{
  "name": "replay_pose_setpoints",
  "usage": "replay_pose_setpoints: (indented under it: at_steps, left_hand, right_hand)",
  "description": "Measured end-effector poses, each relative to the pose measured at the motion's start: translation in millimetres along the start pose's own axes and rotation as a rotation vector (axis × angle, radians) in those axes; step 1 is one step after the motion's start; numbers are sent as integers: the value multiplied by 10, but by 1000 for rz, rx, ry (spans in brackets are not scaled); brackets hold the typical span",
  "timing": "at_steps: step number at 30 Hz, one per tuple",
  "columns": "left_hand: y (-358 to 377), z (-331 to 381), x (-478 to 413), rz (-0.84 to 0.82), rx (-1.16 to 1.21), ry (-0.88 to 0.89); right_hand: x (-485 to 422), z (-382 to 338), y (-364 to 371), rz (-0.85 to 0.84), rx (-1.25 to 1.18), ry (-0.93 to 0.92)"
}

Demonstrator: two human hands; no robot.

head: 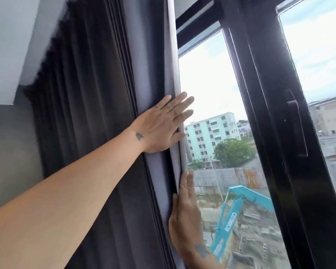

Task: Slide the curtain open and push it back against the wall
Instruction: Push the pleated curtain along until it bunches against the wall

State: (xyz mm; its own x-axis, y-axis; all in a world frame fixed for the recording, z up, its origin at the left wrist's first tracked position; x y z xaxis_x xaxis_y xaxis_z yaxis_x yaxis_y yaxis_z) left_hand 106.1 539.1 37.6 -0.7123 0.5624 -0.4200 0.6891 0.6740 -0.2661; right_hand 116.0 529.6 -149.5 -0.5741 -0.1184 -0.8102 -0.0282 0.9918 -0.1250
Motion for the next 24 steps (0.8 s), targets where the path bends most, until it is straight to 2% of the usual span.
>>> replay_pose_setpoints:
  at_steps: [10,24]
  left_hand:
    - [713,-467,558,-90,36,25]
    - [1597,-979,1109,-135,87,-16]
  right_hand:
    - [-103,-61,878,-72,81,-93]
    - [-336,-19,2066,-128,106,-77]
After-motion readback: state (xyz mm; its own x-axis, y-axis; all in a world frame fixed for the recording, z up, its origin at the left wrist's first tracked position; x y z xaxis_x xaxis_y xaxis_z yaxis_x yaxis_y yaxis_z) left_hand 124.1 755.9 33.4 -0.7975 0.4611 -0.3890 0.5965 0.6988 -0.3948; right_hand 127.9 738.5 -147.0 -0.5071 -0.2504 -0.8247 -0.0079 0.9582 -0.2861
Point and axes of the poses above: each hand's wrist, its own x-axis away from the middle knuckle, its own y-axis out of the palm, z = x × y, the point moved 6 cm from there along -x, towards the middle knuckle, and after that the axes turned 4 degrees about -z, right-handed, at the moved point
